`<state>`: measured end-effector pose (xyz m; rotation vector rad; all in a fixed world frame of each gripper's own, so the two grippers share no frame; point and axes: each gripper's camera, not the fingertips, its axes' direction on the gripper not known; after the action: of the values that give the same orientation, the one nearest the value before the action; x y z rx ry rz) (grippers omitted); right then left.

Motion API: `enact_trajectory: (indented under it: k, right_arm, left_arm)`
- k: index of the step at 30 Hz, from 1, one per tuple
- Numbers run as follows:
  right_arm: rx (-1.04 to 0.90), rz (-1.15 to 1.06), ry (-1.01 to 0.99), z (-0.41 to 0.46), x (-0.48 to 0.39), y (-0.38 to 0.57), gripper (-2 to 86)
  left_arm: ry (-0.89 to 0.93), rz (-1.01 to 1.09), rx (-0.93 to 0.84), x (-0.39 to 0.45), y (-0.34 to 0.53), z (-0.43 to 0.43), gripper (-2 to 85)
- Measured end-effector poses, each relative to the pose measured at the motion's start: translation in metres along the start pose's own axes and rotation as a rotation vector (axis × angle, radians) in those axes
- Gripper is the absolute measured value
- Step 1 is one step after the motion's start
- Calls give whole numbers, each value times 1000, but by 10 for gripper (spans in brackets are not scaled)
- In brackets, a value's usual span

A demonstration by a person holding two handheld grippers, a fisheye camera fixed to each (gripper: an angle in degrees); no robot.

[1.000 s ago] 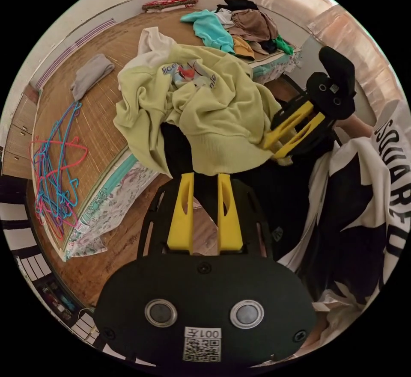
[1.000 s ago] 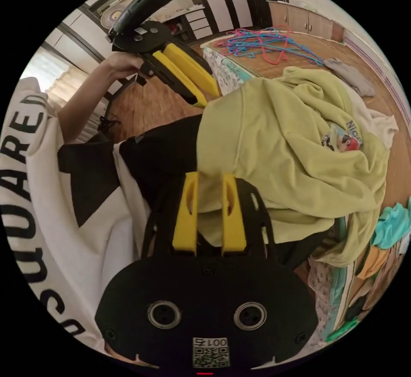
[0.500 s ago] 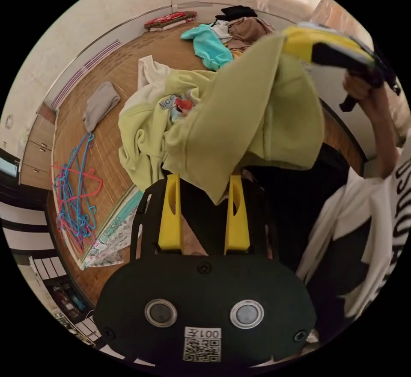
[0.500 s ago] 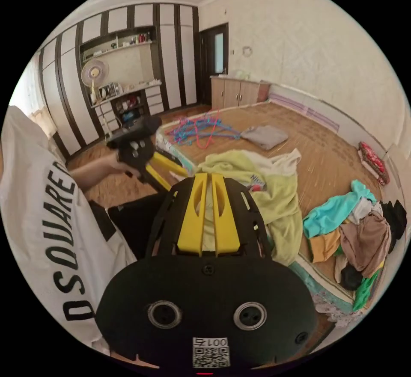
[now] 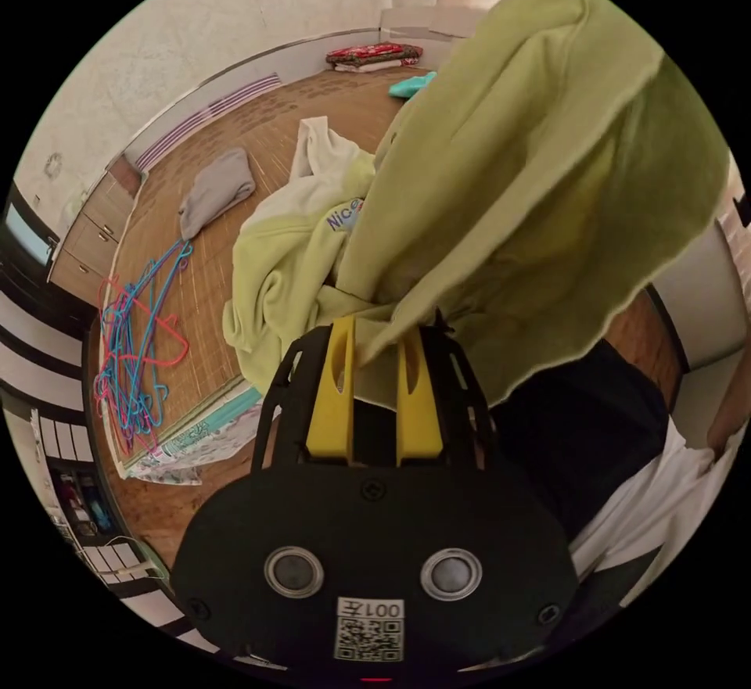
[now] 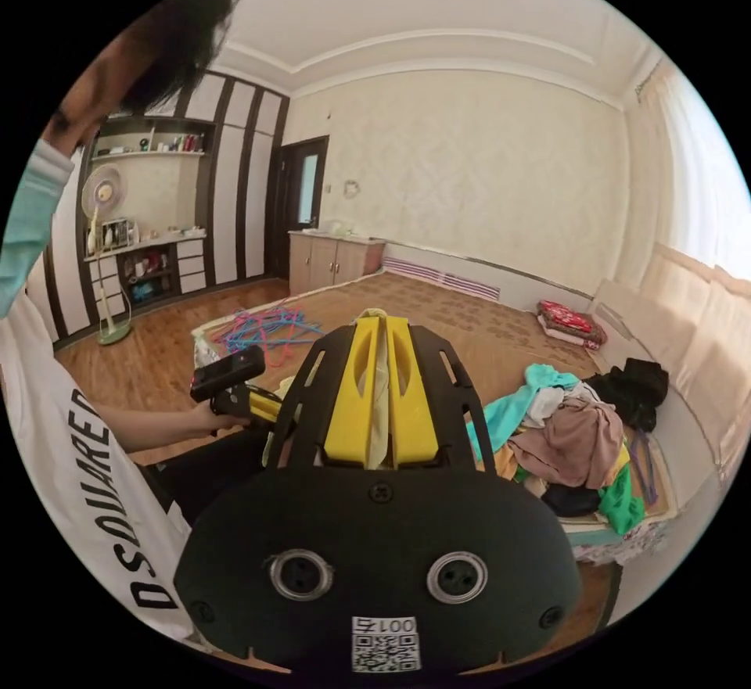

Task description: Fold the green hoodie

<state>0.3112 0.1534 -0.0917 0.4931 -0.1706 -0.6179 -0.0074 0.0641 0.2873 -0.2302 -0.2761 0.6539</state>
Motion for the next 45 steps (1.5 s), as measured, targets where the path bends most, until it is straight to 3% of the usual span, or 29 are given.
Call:
enact_trajectory:
  k: [7, 11, 14, 18, 22, 27, 32, 36, 42, 45]
  right_arm:
    - [18, 11, 116, -44, 8, 8, 11]
    - [-58, 7, 183, -47, 22, 19, 11]
    - [-115, 6, 98, -46, 38, 27, 13]
    - [-328, -31, -235, -25, 50, 47, 14]
    - [-583, -11, -466, 13, 37, 98, 14]
    - [-860, -158, -227, 48, -21, 183, 22]
    - [-762, -109, -488, 54, -58, 174, 84]
    - [-745, -187, -486, 71, -86, 171, 135]
    - [-803, -151, -369, 90, -94, 182, 110]
    - [-794, -156, -453, 86, -88, 176, 62]
  left_arm:
    - [-140, -72, 43, -4, 13, -22, -7]
    - [-208, -134, 179, -33, 33, -112, -9]
    - [-251, -101, 255, -45, 53, -194, -10]
    - [-199, 0, 202, -41, 87, -265, -10]
    - [-106, 58, 45, -21, 118, -249, -10]
    - [-138, 51, -225, 16, 159, -173, -10]
    - [-172, 40, -222, 13, 154, -177, -10]
    - [-168, 10, -156, -2, 142, -193, -10]
    - [-250, 55, -171, -5, 142, -191, -10]
    - [-238, 47, -182, -12, 148, -185, -10]
